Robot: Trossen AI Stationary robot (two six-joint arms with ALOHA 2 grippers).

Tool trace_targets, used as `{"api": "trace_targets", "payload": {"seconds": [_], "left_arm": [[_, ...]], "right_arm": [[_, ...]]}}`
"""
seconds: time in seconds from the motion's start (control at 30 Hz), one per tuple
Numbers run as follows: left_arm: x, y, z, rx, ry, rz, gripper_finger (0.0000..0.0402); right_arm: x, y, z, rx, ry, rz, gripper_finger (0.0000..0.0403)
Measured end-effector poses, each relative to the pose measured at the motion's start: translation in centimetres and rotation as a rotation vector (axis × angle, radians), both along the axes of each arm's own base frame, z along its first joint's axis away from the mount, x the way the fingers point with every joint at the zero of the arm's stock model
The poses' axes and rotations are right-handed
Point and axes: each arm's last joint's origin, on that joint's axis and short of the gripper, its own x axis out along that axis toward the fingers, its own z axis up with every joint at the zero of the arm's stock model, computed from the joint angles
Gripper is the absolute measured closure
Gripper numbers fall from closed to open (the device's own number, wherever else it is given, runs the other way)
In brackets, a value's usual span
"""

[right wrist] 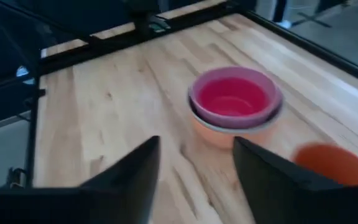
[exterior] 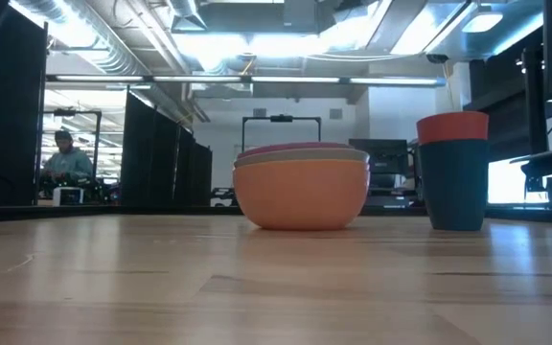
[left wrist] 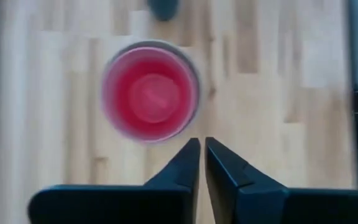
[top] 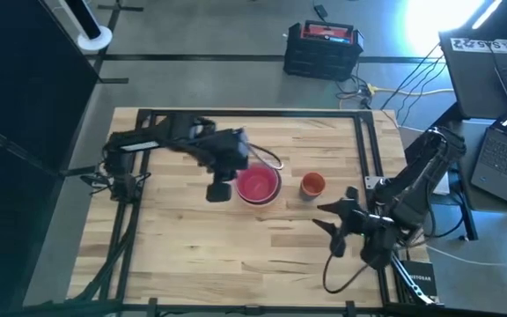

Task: Nest bowls inside each other
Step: Return to Home Position

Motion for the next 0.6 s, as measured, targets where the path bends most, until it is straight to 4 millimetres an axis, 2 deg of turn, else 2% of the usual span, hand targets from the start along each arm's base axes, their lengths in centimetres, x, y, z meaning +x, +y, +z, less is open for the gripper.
{"api": "trace_targets", "payload": {"seconds": [0.1, 0.13, 0.2, 0.3, 0.37, 0.47, 0.5, 0.6], "left_arm": [[-2.5, -1.6, 1.0, -0.006, -0.035, 0.017, 0.0401], [-3.7, -1.8, 1.4, -0.017, -0.053, 0.021, 0.0401], [-5.5, -2.1, 1.8, -0.028, -0.103, 0.018, 0.0401], [-7.8, -2.0, 1.3, -0.043, -0.209, 0.011, 0.0401], [-9.5, -1.7, 0.4, -0.06, -0.284, 0.012, 0.0402], [-13.2, -1.0, -1.0, -0.084, -0.385, 0.022, 0.0402], [-14.4, -0.7, -1.6, -0.093, -0.42, 0.026, 0.0402], [-17.7, 0.3, -2.1, -0.12, -0.524, 0.068, 0.0402]], "right_arm": [[2.2, -0.2, 1.1, -0.001, -0.049, 0.098, 0.036], [2.9, -0.4, 1.6, -0.006, -0.069, 0.14, 0.0381], [4.6, -1.2, 2.6, 0.007, -0.131, 0.211, 0.0391], [7.2, -3.6, 3.9, 0.003, -0.235, 0.269, 0.0401], [8.7, -6.0, 4.7, 0.003, -0.305, 0.287, 0.0402], [10.2, -9.9, 5.4, 0.018, -0.367, 0.289, 0.0402], [10.0, -10.9, 5.6, 0.015, -0.367, 0.273, 0.0402], [7.8, -12.2, 7.0, -0.006, -0.37, 0.204, 0.0403]]}}
